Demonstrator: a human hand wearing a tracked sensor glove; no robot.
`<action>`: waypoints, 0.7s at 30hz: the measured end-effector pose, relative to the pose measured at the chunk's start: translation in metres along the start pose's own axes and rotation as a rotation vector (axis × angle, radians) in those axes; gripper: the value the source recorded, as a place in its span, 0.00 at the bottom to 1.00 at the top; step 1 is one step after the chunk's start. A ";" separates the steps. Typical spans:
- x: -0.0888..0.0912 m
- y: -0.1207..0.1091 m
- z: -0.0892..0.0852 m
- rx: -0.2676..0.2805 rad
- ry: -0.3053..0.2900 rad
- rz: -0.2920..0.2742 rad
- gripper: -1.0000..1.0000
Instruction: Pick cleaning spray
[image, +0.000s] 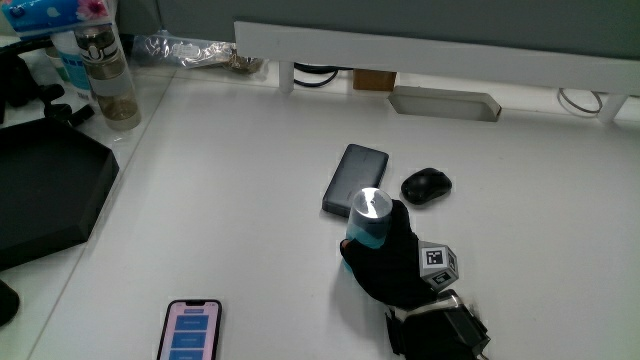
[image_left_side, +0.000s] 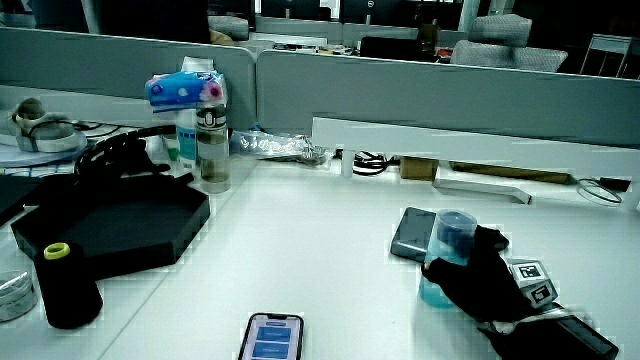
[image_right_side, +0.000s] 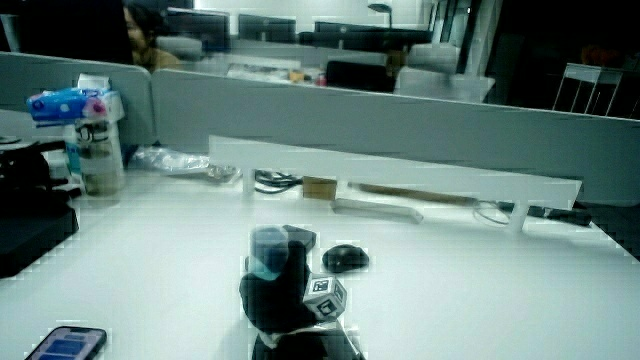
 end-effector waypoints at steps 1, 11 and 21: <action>0.001 0.000 -0.001 0.002 -0.001 0.002 1.00; 0.003 -0.001 0.000 -0.087 0.107 -0.018 1.00; -0.023 0.004 0.013 -0.015 0.043 0.077 1.00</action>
